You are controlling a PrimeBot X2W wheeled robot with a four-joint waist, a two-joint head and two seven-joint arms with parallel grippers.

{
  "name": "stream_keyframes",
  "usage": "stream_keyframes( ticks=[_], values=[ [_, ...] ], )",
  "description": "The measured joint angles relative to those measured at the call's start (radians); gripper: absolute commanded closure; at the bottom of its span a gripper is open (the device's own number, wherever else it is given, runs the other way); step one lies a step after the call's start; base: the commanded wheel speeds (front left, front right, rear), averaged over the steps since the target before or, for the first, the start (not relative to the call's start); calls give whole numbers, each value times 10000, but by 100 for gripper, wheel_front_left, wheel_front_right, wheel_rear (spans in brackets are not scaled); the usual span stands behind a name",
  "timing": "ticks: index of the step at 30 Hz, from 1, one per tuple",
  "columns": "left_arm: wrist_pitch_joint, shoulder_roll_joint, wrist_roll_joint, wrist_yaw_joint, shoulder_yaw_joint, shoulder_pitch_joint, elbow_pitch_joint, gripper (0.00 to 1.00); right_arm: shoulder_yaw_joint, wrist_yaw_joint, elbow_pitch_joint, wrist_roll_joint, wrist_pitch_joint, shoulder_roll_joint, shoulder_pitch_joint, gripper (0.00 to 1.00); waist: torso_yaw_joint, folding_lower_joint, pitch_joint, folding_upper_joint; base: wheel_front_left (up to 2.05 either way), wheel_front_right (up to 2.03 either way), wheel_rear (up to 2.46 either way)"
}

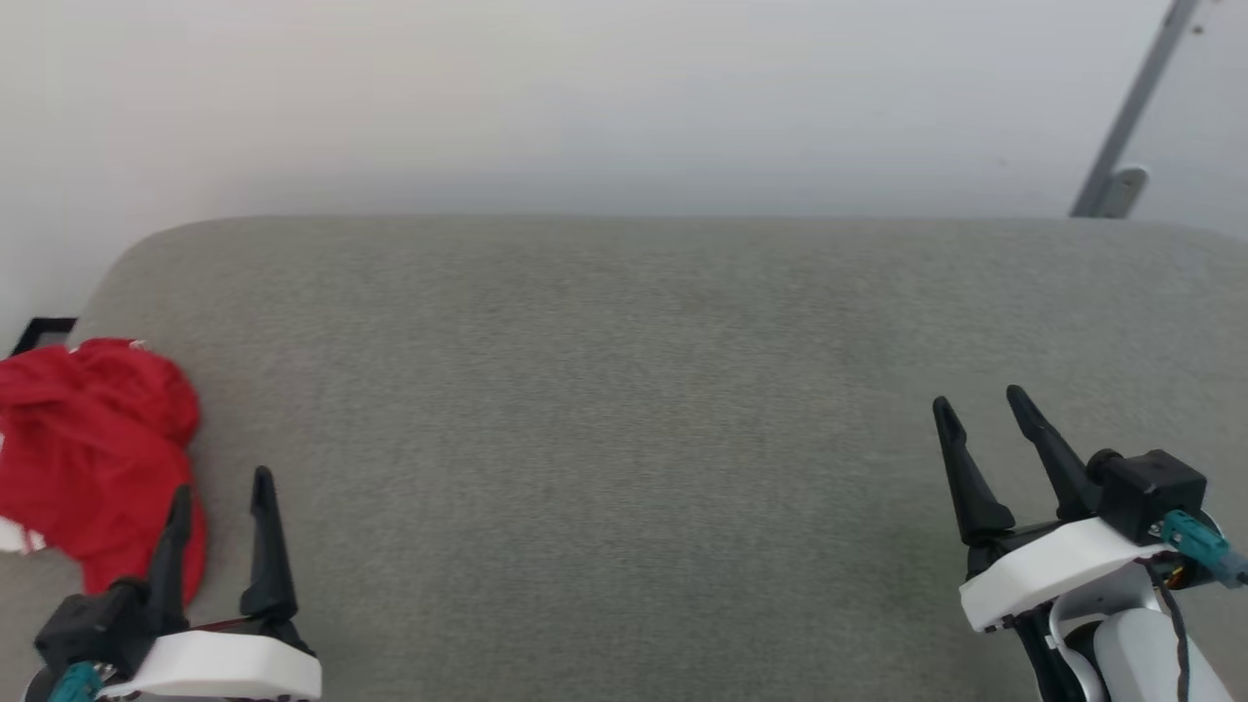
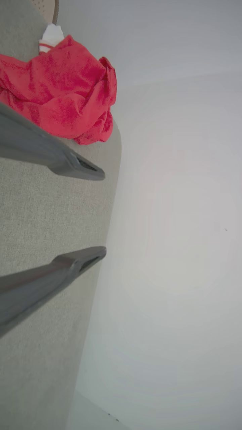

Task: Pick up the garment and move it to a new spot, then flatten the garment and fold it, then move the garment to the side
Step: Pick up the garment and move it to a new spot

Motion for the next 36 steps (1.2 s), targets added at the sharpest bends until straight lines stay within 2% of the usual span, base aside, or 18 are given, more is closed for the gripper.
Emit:
stream_keyframes(
  ticks=[13,21,30,36],
  values=[
    [150,180,-267,639,612,417,4,0,922,0,268,136,17,65,-195,0,1879,0,-314,0,0,0,0],
    [234,211,-479,884,995,913,-261,0,1668,0,460,366,15,151,-451,0,2938,0,-522,0,0,0,0],
    [251,244,-658,966,1118,1204,-523,0,1916,2,715,546,-121,117,-583,0,3350,0,-480,0,0,0,0],
    [410,430,-968,736,1039,455,-186,0,1519,2,717,637,-194,-29,-615,0,3270,0,-192,0,0,0,0]
  ],
)
